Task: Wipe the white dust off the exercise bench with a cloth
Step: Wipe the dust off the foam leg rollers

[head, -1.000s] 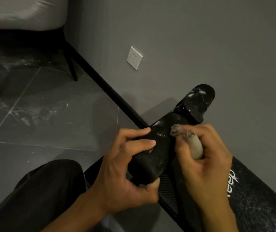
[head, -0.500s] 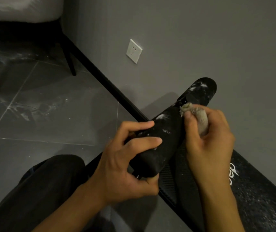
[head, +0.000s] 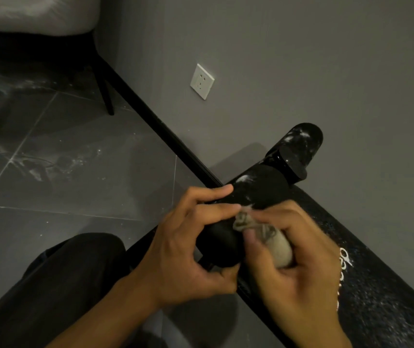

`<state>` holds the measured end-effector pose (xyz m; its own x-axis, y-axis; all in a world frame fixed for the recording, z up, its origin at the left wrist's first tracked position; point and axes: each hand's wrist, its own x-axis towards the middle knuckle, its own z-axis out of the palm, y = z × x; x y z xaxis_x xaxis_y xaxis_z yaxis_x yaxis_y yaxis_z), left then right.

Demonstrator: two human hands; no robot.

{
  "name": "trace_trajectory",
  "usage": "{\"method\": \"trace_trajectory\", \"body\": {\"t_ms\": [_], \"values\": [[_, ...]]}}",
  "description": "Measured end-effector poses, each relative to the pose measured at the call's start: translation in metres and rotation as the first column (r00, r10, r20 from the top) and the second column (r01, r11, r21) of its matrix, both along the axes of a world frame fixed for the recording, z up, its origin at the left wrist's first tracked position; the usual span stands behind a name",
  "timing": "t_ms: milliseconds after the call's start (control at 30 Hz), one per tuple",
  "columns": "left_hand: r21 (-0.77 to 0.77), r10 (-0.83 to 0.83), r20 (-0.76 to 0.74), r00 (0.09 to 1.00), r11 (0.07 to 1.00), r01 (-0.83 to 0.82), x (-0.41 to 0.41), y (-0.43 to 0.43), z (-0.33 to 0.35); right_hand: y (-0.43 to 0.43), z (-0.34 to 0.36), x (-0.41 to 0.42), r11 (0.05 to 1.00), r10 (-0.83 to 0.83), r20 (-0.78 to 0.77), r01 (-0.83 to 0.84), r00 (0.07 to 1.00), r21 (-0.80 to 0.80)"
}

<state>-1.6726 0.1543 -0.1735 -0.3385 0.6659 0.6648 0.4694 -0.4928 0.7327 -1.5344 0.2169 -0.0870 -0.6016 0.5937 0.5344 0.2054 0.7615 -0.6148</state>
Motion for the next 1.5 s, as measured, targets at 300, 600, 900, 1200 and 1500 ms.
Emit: {"method": "trace_trajectory", "body": {"t_ms": [300,600,900,1200,1500], "values": [[0.024,0.022,0.026,0.999,0.999,-0.023,0.003,-0.002,-0.002,-0.003,0.003,-0.004,0.996,-0.08,0.024,0.078,0.997,0.047],[0.028,0.027,0.029,0.999,0.999,-0.028,0.005,-0.003,-0.003,0.002,0.006,-0.008,0.983,-0.184,0.039,0.185,0.982,-0.021],[0.034,0.017,0.053,0.998,0.999,-0.019,0.007,-0.003,-0.005,0.012,0.008,-0.001,0.98,-0.195,0.062,0.197,0.979,-0.024],[0.032,0.011,0.102,0.995,0.999,-0.014,0.005,-0.004,-0.008,-0.009,-0.017,0.024,0.993,-0.115,-0.031,0.114,0.993,-0.041],[0.045,-0.066,0.195,0.978,0.997,0.058,0.002,-0.006,-0.014,-0.006,-0.018,0.022,0.989,-0.148,-0.037,0.149,0.988,0.019]]}}
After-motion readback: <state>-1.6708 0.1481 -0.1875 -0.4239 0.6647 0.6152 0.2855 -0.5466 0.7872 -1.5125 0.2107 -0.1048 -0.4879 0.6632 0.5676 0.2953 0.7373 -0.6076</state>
